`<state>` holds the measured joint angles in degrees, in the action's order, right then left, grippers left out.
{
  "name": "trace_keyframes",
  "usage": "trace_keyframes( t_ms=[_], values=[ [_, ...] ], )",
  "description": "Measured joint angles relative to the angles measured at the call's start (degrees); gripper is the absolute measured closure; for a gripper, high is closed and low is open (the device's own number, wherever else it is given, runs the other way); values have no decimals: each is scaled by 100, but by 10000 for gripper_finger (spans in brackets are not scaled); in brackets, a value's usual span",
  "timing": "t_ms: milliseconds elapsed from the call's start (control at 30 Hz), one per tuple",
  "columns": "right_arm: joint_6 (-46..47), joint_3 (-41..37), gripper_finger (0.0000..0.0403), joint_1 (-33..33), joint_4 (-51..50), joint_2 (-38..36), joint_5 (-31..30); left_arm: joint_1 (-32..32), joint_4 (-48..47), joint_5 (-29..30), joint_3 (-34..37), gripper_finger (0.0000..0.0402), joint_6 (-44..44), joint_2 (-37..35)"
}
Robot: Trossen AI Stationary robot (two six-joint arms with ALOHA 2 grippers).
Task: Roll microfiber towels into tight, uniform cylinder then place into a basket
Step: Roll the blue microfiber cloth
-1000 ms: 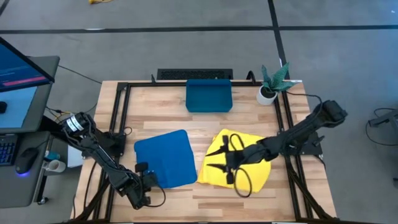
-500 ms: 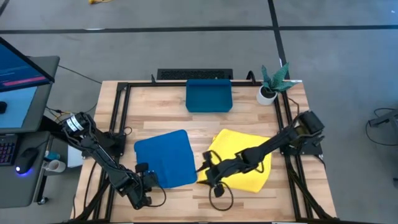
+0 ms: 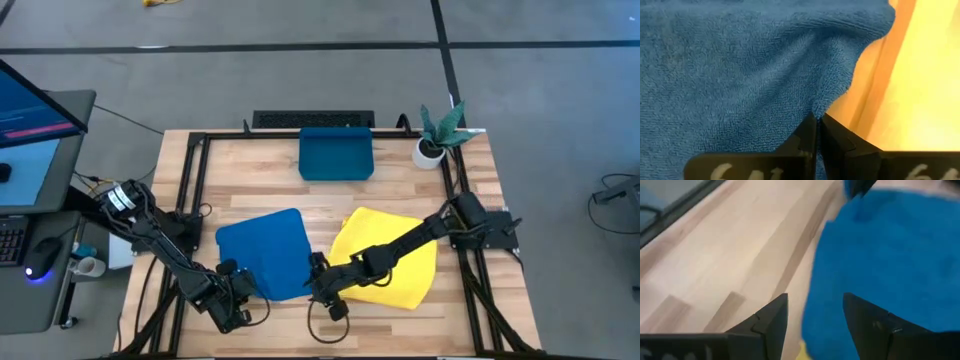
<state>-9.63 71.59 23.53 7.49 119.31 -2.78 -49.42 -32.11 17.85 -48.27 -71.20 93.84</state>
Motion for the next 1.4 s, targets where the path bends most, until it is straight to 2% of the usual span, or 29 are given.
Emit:
trace_keyframes(
  t_ms=[167, 567, 733, 967, 1233, 1400],
  values=[
    [201, 131, 188, -185, -73, 199, 581, 47, -9, 0, 0, 400, -49, 0],
    [379, 129, 188, -411, -575, 196, 725, 64, 170, -68, 0, 400, -350, 0],
    [360, 129, 188, -402, -454, 197, 747, 67, 454, -215, 0, 400, -331, 0],
    [419, 269, 188, -419, 1, 676, 1018, 64, 465, -242, -214, 400, -109, 0],
    [547, 473, 192, -532, -791, 655, 1046, 53, 452, -197, -521, 400, 381, 0],
    [602, 523, 226, -542, -1154, 653, 990, 51, 441, -218, -527, 400, 437, 0]
  ],
)
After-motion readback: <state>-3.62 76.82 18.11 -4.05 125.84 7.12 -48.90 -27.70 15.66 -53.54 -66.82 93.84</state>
